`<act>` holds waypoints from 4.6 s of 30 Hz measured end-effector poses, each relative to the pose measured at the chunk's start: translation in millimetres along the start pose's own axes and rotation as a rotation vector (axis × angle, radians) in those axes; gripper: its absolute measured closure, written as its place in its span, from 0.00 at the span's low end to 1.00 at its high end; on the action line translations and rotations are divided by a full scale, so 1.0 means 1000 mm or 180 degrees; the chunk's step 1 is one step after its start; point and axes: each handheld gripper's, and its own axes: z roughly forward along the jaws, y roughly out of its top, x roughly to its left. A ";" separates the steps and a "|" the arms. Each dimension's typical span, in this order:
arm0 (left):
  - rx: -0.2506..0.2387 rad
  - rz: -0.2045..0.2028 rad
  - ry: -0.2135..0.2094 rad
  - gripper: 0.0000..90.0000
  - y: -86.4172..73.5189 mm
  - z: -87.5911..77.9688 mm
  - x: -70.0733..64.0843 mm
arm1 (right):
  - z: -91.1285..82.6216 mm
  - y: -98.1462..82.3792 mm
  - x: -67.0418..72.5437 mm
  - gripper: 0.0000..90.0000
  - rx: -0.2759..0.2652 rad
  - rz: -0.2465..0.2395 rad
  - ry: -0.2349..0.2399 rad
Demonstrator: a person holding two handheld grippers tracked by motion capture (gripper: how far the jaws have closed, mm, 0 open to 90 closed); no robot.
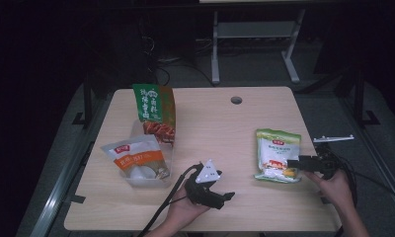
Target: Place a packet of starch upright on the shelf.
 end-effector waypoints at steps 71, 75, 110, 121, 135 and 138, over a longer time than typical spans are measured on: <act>-0.0079 -0.0680 -0.0631 0.52 0.045 0.077 0.035 | -0.040 0.007 0.078 0.99 -0.0487 -0.1090 0.0554; -0.0143 -0.0834 -0.0742 0.76 0.046 0.076 0.040 | -0.039 0.007 0.081 0.99 -0.0500 -0.1116 0.0540; -0.0115 -0.0111 0.0063 0.93 0.039 0.026 0.044 | 0.012 0.033 0.104 0.65 -0.0187 -0.1396 0.0714; -0.0118 -0.0140 0.0062 0.86 0.037 0.022 0.044 | 0.020 0.031 0.116 0.94 -0.0092 -0.1512 0.0694; -0.0106 -0.0098 0.0190 0.55 0.024 -0.007 0.034 | 0.011 0.031 0.126 0.98 -0.0164 -0.1438 0.0655; -0.0116 -0.0090 0.0203 0.51 0.019 -0.013 0.032 | 0.007 0.034 0.131 0.98 -0.0195 -0.1485 0.0592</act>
